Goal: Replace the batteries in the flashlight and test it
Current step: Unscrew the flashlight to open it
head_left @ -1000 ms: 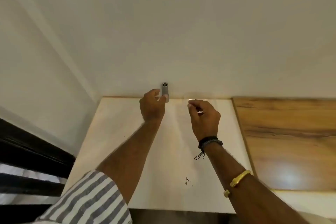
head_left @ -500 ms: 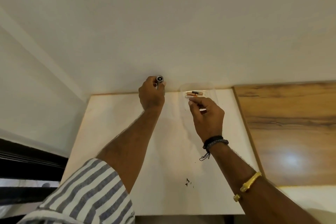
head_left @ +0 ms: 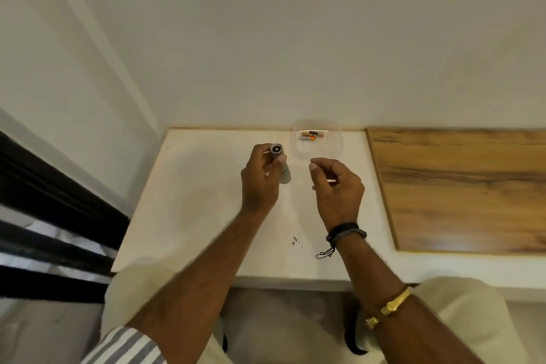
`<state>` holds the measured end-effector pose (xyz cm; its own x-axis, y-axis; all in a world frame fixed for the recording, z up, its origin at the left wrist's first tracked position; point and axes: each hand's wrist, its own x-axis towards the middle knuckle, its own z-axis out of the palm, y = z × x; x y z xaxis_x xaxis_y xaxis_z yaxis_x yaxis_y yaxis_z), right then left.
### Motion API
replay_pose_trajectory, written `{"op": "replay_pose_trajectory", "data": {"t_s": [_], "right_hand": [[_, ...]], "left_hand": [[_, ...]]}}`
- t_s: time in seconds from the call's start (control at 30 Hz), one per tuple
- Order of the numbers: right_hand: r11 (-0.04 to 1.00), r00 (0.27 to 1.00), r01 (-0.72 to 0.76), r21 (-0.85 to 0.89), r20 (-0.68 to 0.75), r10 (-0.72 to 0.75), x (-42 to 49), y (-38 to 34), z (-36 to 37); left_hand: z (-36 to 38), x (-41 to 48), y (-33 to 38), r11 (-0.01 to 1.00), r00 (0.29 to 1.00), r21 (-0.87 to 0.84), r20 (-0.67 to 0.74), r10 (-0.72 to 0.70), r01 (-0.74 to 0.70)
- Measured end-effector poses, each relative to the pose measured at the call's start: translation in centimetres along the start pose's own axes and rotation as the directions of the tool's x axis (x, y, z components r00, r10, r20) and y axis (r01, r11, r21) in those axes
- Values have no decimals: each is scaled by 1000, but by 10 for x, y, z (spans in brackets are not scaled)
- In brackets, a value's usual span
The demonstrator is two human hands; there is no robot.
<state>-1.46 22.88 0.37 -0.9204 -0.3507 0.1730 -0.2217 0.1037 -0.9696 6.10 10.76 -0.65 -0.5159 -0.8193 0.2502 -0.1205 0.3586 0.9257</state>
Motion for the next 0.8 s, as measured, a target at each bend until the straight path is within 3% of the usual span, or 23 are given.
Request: {"op": "replay_pose_trajectory", "data": {"t_s": [0.27, 0.4, 0.57, 0.8], "right_hand": [[996, 989, -89, 25, 124, 85, -61, 1, -39], [986, 955, -57, -154, 279, 99, -72, 4, -45], [951, 919, 21, -310, 381, 104, -80, 13, -39], [956, 939, -75, -284, 303, 163, -76, 19, -39]], "left_hand": [[-21, -79, 0, 968, 943, 124, 283, 177, -219], [-32, -100, -9, 925, 893, 233, 410, 188, -301], [-38, -109, -13, 894, 871, 291, 456, 184, -342], [-35, -111, -17, 901, 910, 338, 395, 126, -272]]}}
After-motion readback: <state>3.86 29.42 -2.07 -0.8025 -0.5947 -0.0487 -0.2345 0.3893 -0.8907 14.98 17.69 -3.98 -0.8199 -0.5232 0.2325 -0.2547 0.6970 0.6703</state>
